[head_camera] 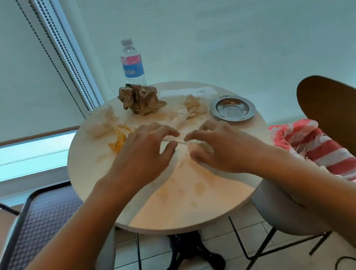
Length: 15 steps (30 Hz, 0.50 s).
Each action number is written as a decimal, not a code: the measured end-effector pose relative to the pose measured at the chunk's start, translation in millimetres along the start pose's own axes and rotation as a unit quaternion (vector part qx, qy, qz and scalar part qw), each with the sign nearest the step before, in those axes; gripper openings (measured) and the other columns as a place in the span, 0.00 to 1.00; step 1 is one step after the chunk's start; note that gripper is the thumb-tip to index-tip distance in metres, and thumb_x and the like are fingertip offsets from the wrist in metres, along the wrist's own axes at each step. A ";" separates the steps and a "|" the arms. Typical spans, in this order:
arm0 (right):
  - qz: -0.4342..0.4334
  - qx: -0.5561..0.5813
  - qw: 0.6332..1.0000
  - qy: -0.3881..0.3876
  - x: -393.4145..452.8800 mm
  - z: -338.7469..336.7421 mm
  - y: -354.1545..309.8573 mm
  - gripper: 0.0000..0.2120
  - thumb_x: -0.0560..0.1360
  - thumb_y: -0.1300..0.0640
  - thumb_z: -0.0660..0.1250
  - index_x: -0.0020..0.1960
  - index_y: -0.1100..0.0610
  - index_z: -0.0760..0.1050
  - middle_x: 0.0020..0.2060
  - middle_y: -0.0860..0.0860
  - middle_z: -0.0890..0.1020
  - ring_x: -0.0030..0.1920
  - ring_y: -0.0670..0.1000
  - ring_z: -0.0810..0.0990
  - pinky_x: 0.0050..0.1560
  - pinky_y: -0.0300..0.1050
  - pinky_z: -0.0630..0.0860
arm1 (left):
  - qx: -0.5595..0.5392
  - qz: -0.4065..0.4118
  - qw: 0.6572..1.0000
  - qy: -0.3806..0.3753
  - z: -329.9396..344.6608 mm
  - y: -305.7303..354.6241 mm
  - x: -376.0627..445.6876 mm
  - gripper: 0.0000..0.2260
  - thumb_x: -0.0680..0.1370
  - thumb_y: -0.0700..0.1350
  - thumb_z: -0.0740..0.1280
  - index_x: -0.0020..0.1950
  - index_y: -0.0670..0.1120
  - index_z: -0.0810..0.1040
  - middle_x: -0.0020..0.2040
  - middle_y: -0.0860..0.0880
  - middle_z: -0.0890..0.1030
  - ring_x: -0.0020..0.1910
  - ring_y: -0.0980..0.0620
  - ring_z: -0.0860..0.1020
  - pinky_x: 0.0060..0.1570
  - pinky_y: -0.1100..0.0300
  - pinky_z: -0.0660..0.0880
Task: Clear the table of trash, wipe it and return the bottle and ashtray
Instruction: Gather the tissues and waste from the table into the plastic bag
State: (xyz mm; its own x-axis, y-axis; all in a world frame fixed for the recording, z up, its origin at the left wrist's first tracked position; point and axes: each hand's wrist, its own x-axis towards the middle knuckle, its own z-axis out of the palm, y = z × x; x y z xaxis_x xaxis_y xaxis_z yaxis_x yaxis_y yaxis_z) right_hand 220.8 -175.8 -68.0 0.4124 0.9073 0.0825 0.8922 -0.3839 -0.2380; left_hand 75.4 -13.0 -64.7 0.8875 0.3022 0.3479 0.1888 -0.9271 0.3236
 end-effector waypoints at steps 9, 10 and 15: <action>-0.058 0.044 0.997 -0.010 18.9 0.2 -1.2 0.12 0.79 0.54 0.64 0.61 0.47 0.78 0.56 0.48 0.76 0.49 0.51 0.77 0.53 0.48 0.77 | 0.073 -0.133 0.988 -0.008 -8.9 -41.0 -8.8 0.21 0.77 0.60 0.66 0.68 0.58 0.72 0.72 0.52 0.68 0.74 0.46 0.62 0.71 0.45 0.60; -0.063 0.047 0.997 -0.010 21.4 -1.2 -2.1 0.12 0.79 0.54 0.64 0.61 0.47 0.79 0.55 0.48 0.76 0.49 0.50 0.77 0.53 0.47 0.77 | 0.070 -0.153 0.986 -0.019 -7.6 -44.6 -9.0 0.23 0.76 0.62 0.65 0.70 0.58 0.70 0.74 0.51 0.65 0.75 0.45 0.60 0.72 0.44 0.59; -0.084 0.061 0.994 -0.013 34.6 -5.8 -4.4 0.11 0.79 0.51 0.64 0.60 0.46 0.78 0.56 0.47 0.77 0.48 0.48 0.78 0.54 0.50 0.79 | 0.063 -0.204 0.976 -0.045 -4.6 -63.1 -7.4 0.31 0.76 0.64 0.65 0.75 0.57 0.63 0.78 0.48 0.60 0.77 0.44 0.59 0.73 0.43 0.59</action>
State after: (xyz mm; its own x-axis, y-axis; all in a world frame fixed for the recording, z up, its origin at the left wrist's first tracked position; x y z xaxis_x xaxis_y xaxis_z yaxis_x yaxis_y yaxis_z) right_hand 232.2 -143.7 -58.5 0.2524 0.9617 0.1065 0.9183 -0.2034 -0.3396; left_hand 55.0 44.3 -83.6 0.7600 0.6364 0.1318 0.5792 -0.7553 0.3068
